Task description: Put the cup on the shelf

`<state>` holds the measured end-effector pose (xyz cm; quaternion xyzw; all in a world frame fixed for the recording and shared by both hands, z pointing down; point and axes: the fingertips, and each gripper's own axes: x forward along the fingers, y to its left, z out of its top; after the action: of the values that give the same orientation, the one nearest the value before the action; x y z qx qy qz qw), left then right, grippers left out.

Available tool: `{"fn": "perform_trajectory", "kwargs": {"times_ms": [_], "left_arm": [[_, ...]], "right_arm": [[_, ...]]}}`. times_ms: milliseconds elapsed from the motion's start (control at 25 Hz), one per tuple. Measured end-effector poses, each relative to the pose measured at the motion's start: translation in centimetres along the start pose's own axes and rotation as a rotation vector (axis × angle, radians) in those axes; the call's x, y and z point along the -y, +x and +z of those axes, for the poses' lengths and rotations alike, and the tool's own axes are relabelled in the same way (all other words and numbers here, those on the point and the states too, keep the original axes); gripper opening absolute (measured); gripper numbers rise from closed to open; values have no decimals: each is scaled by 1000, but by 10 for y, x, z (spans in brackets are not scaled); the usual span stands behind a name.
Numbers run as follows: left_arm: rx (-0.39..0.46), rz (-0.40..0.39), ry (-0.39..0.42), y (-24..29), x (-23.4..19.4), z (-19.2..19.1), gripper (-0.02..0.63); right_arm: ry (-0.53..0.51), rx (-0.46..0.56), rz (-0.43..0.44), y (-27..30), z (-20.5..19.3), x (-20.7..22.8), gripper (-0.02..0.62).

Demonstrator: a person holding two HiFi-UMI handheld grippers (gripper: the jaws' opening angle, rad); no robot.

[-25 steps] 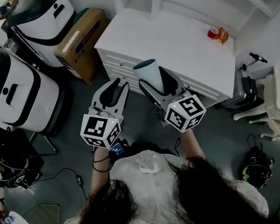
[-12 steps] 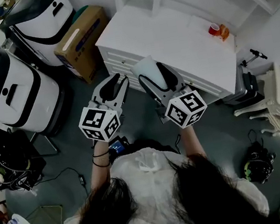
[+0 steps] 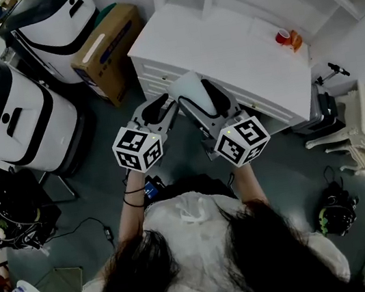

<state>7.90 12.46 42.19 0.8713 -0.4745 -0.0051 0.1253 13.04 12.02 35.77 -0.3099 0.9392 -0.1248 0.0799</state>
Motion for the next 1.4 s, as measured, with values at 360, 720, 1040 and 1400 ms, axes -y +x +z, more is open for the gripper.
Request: {"fn": "perform_trajectory", "kwargs": {"times_ms": [360, 720, 1040, 1400], "left_arm": [[63, 50, -51, 1, -37, 11, 115], [92, 110, -23, 37, -102, 34, 104], [87, 137, 14, 110, -169, 74, 97], [58, 145, 76, 188, -218, 103, 94]], "right_arm": [[11, -71, 76, 28, -20, 1, 337], [-15, -106, 208, 98, -24, 36, 337], [-39, -104, 253, 178, 0, 103, 337], [-47, -78, 244, 237, 22, 175, 337]]}}
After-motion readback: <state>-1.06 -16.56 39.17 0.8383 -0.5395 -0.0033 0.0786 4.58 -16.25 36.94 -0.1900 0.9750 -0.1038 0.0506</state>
